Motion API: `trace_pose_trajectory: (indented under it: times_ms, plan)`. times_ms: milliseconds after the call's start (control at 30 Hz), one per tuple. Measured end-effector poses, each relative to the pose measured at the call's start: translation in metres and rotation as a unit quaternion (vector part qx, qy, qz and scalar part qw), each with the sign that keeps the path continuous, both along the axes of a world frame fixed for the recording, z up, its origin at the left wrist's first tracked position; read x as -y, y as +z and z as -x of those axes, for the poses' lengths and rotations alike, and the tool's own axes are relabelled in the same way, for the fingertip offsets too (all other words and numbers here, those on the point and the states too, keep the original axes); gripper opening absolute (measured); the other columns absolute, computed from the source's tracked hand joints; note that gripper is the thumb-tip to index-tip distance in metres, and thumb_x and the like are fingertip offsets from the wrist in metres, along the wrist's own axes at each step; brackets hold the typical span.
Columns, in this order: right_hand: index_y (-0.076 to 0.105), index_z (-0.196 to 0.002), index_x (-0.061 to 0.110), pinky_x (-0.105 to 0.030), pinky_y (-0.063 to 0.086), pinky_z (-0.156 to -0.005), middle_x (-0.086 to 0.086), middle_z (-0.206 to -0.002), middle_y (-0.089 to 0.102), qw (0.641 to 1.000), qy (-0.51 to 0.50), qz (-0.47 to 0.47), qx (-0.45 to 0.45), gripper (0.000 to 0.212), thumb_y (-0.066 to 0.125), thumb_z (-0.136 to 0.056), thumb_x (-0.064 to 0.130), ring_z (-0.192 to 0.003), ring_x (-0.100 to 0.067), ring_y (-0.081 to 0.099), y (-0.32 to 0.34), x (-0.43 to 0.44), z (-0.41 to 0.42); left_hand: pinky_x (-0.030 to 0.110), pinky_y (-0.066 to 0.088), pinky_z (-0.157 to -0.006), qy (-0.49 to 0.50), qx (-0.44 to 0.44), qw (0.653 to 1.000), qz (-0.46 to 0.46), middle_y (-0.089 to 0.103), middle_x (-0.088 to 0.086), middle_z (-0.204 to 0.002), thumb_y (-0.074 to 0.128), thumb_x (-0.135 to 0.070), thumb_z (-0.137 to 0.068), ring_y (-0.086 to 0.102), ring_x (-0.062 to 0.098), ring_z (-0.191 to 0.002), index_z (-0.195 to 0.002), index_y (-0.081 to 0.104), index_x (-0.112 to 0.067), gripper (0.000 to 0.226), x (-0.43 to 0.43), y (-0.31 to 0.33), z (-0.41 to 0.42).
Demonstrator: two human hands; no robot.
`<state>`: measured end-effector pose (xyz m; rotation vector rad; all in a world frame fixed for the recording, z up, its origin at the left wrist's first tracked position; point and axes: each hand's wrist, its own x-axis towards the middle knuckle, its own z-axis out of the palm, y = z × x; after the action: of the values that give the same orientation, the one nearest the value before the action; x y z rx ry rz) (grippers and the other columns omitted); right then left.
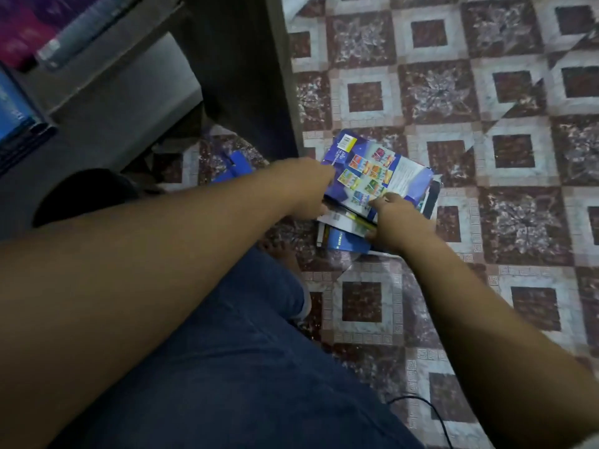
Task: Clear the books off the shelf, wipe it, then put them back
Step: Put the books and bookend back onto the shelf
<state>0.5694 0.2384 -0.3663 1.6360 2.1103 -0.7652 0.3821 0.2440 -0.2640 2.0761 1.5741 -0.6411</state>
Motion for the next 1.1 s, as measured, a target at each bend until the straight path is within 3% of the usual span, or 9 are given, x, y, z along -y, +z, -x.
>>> trace_pose_trajectory:
  times_ms: [133, 267, 567, 633, 733, 800, 867, 1000, 1100]
  plan:
    - [0.016, -0.15, 0.017, -0.048, 0.023, -0.113, -0.017, -0.157, 0.01, 0.997, 0.001, -0.08, 0.017, 0.089, 0.074, -0.082, 0.029, -0.145, -0.036, 0.01, -0.036, -0.001, 0.001, 0.039, 0.045, -0.085, -0.017, -0.018, 1.0, 0.014, 0.05, 0.004, -0.129, 0.058, -0.042, -0.092, 0.052, 0.027, -0.113, -0.133, 0.042, -0.022, 0.049, 0.008, -0.022, 0.002]
    - [0.003, -0.153, 0.015, -0.047, 0.014, -0.116, -0.018, -0.159, 0.001, 0.992, -0.005, -0.118, 0.033, 0.101, 0.074, -0.083, 0.029, -0.146, -0.038, 0.001, -0.052, -0.015, 0.002, 0.039, 0.047, -0.087, -0.003, -0.013, 1.0, 0.018, 0.049, 0.003, -0.131, 0.058, -0.041, -0.093, 0.052, 0.026, -0.114, -0.135, 0.041, -0.023, 0.049, 0.004, -0.025, 0.011]
    - [0.002, -0.15, -0.002, -0.046, 0.049, -0.091, -0.032, -0.154, 0.012, 0.985, 0.098, -0.069, 0.127, 0.073, 0.049, -0.095, -0.002, -0.137, -0.052, 0.025, -0.034, -0.027, 0.02, 0.042, 0.044, -0.091, -0.011, -0.024, 1.0, -0.012, 0.046, 0.004, -0.132, 0.059, -0.036, -0.092, 0.047, 0.026, -0.118, -0.135, 0.039, -0.022, 0.05, -0.003, -0.03, 0.009]
    - [0.003, -0.15, -0.004, -0.044, 0.052, -0.086, -0.034, -0.152, 0.016, 0.979, 0.115, -0.08, 0.147, 0.071, 0.049, -0.095, -0.001, -0.134, -0.053, 0.03, -0.034, -0.026, 0.022, 0.045, 0.039, -0.1, -0.12, -0.085, 0.981, -0.124, 0.046, 0.006, -0.135, 0.056, -0.032, -0.092, 0.04, 0.028, -0.126, -0.132, 0.041, -0.019, 0.045, -0.009, -0.028, 0.004]
    - [0.006, -0.149, -0.005, -0.043, 0.052, -0.088, -0.034, -0.151, 0.019, 0.977, 0.111, -0.093, 0.158, 0.069, 0.05, -0.096, 0.004, -0.134, -0.053, 0.032, -0.039, -0.024, 0.024, 0.055, 0.022, -0.112, -0.292, -0.241, 0.878, -0.293, 0.037, 0.017, -0.147, 0.052, -0.029, -0.092, 0.024, 0.036, -0.141, -0.138, 0.039, -0.012, 0.05, -0.029, -0.015, -0.005]
    - [0.007, -0.148, -0.005, -0.043, 0.05, -0.092, -0.035, -0.15, 0.021, 0.975, 0.108, -0.106, 0.163, 0.069, 0.051, -0.096, 0.007, -0.132, -0.053, 0.033, -0.043, -0.021, 0.027, 0.056, 0.018, -0.115, -0.285, -0.35, 0.849, -0.276, 0.035, 0.021, -0.146, 0.052, -0.033, -0.091, 0.026, 0.038, -0.14, -0.142, 0.033, -0.007, 0.06, -0.042, -0.004, -0.003]
    - [0.01, -0.147, -0.006, -0.044, 0.049, -0.093, -0.036, -0.148, 0.024, 0.971, 0.116, -0.118, 0.175, 0.068, 0.052, -0.096, 0.012, -0.129, -0.053, 0.038, -0.044, -0.019, 0.028, 0.041, 0.029, -0.11, -0.291, -0.405, 0.826, -0.262, 0.052, 0.012, -0.126, 0.049, -0.03, -0.093, 0.045, 0.029, -0.12, -0.129, 0.047, -0.011, 0.041, -0.048, -0.004, 0.005]
    - [0.028, -0.135, 0.007, -0.059, 0.033, -0.105, -0.023, -0.136, 0.037, 0.97, 0.123, -0.149, 0.148, 0.072, 0.061, -0.083, 0.043, -0.121, -0.042, 0.042, -0.038, -0.03, 0.019, 0.031, 0.035, -0.088, -0.301, -0.389, 0.837, -0.239, 0.055, -0.004, -0.092, 0.041, -0.023, -0.094, 0.047, 0.017, -0.091, -0.1, 0.059, -0.021, 0.019, -0.048, -0.01, 0.015]
    - [0.016, -0.144, 0.014, -0.065, 0.006, -0.111, -0.024, -0.156, 0.004, 0.975, 0.115, -0.131, 0.137, 0.106, 0.057, -0.069, 0.077, -0.141, -0.05, 0.004, -0.039, -0.043, 0.015, 0.031, 0.036, -0.085, -0.312, -0.384, 0.832, -0.252, 0.052, -0.005, -0.086, 0.041, -0.022, -0.093, 0.041, 0.018, -0.082, -0.096, 0.059, -0.023, 0.018, -0.048, -0.007, 0.017]
